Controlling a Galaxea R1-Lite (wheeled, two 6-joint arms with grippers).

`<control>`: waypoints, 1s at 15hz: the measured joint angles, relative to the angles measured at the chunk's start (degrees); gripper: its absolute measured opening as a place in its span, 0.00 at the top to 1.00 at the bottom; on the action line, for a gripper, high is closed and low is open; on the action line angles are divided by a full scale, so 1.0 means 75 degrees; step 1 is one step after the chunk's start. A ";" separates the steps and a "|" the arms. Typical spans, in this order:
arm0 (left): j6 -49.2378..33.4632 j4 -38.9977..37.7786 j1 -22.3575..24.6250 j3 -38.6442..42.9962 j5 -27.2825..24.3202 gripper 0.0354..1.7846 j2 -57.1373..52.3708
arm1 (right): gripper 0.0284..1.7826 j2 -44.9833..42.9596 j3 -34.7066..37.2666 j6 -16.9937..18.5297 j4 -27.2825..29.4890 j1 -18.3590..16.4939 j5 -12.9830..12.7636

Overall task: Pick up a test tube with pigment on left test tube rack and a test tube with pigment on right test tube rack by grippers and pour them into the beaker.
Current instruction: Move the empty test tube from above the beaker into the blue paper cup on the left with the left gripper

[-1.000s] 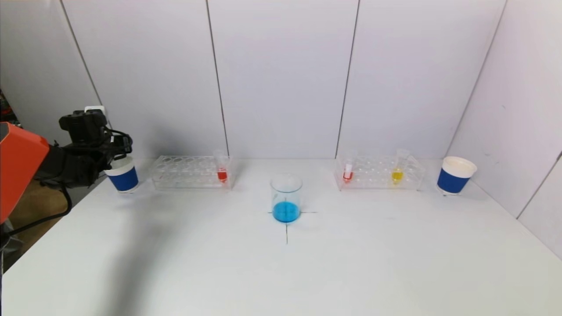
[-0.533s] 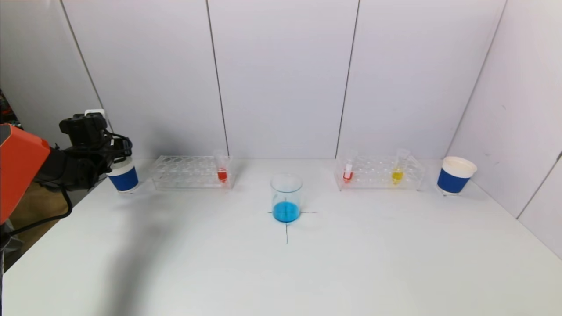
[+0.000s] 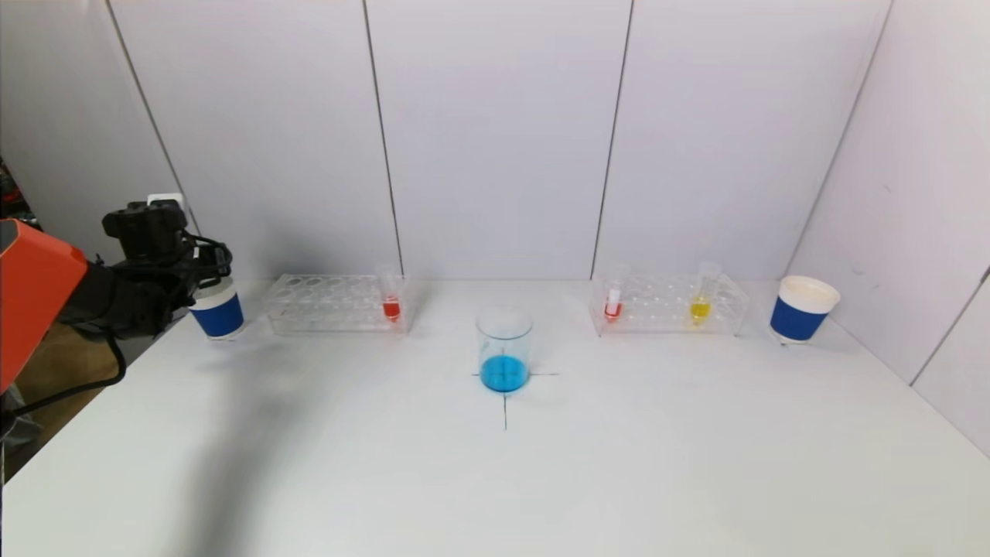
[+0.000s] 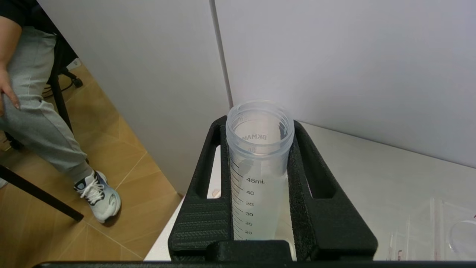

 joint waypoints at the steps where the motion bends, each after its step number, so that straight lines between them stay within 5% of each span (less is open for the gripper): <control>1: 0.0005 -0.0005 0.0000 0.0008 0.0000 0.77 -0.0007 | 0.01 0.0000 0.0000 0.0000 0.0000 0.0000 0.0000; 5: 0.0011 -0.0023 0.0003 0.0049 0.0000 0.65 -0.0010 | 0.01 0.0000 0.0000 0.0000 0.0002 0.0003 0.0000; 11: 0.0015 -0.0078 0.0003 0.0088 0.0002 0.15 -0.0033 | 0.01 0.0000 0.0000 0.0000 -0.0003 0.0000 -0.0003; 15: 0.0015 -0.0052 0.0003 0.0088 -0.0044 0.01 -0.0154 | 0.01 0.0000 0.0000 0.0000 0.0000 0.0000 -0.0003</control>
